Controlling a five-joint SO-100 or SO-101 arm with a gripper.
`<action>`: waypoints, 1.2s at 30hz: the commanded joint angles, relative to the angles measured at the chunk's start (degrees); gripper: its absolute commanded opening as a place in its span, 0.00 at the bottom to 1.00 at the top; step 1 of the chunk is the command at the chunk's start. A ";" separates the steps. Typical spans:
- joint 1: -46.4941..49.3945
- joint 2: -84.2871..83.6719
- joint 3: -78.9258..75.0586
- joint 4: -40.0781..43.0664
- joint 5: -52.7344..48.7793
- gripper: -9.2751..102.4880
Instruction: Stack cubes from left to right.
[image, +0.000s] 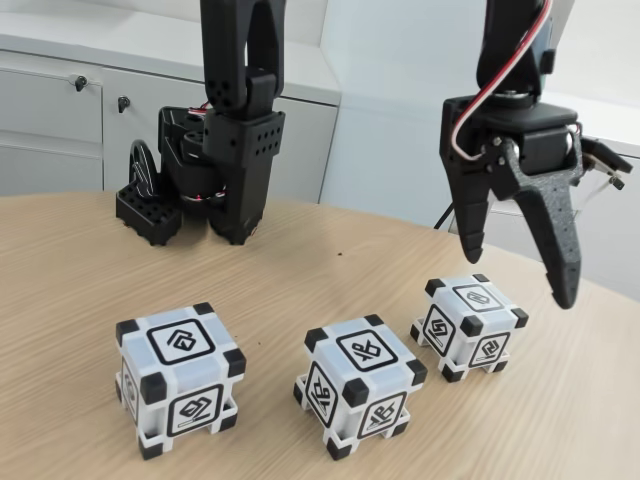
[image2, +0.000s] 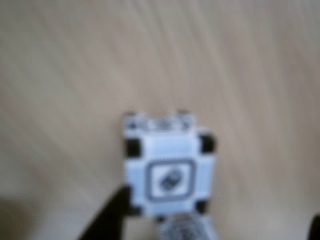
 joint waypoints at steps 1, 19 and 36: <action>0.35 0.26 1.05 0.18 -0.35 0.41; 1.23 -4.92 1.58 -0.70 -5.19 0.42; 1.32 -10.46 0.62 -0.79 -6.77 0.37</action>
